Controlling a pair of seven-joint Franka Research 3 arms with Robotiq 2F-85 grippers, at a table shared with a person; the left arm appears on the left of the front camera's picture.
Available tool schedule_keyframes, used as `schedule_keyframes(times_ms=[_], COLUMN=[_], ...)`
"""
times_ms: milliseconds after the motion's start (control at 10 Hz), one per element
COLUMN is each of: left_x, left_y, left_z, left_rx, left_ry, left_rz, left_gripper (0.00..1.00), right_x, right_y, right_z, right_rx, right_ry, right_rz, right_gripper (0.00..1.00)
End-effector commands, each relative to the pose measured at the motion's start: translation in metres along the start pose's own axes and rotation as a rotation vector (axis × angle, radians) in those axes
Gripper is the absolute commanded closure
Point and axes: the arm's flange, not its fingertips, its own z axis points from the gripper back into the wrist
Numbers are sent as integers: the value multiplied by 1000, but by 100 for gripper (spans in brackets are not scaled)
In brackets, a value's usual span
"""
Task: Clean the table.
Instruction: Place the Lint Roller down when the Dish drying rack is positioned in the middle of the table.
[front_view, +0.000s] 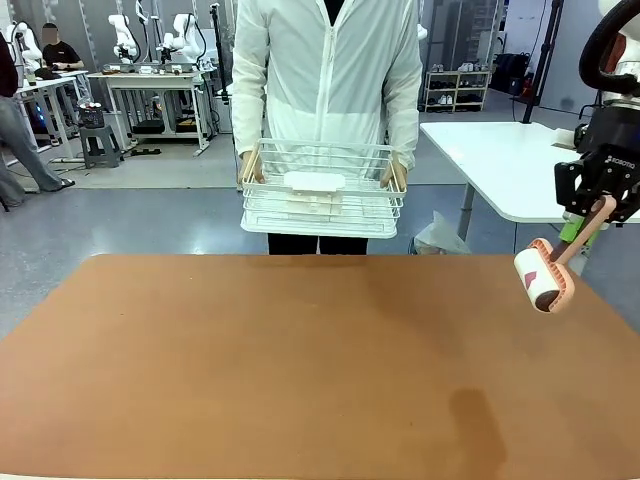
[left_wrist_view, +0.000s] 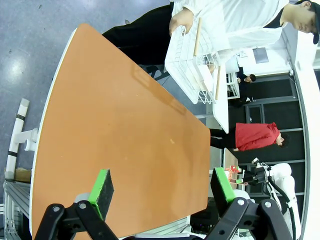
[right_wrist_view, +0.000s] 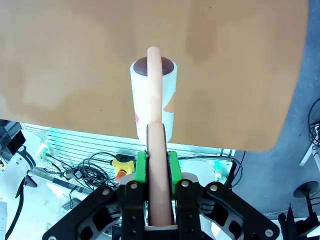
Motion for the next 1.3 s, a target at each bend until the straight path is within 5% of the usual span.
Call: schedule_keyframes(times_ms=[0,1200], left_x=[0,0], left_y=[0,0], left_z=[3,3], left_rx=[-24,-24], left_ry=[-7,-7], left_rz=[-15,-15], left_gripper=[0,0], right_x=[-2,-2], right_y=[2,2], right_z=[4,4], right_rx=[2,2], right_ry=[-7,-7], right_rz=[13,13], right_gripper=[79,79])
